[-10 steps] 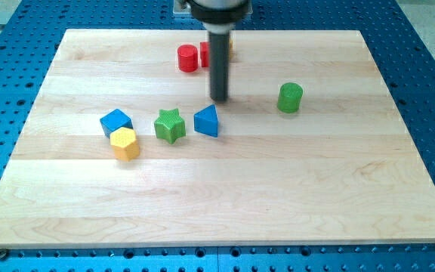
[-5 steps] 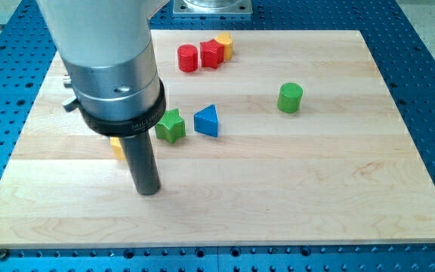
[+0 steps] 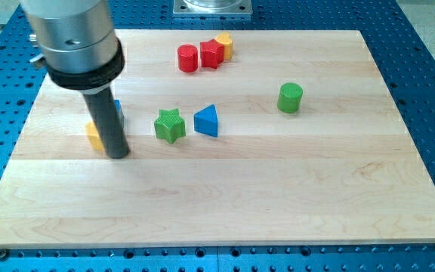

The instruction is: Make a group of red blocks and yellow blocks towards the center top of the board

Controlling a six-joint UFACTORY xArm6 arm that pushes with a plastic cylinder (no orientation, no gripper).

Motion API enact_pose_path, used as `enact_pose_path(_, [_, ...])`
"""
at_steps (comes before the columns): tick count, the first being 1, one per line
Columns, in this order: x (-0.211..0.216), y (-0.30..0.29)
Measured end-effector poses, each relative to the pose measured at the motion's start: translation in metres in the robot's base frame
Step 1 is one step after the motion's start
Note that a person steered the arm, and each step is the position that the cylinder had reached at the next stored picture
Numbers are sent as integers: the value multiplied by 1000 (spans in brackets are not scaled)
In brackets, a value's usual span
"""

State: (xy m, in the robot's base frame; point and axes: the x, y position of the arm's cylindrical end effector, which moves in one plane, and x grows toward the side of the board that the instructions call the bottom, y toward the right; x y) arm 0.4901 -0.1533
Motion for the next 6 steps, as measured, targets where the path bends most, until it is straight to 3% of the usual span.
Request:
enact_pose_path(2, [10, -14])
enact_pose_path(3, [-16, -73])
enact_pose_path(4, [-68, -40])
enact_pose_path(5, [-73, 10])
enact_pose_path(6, [-63, -89])
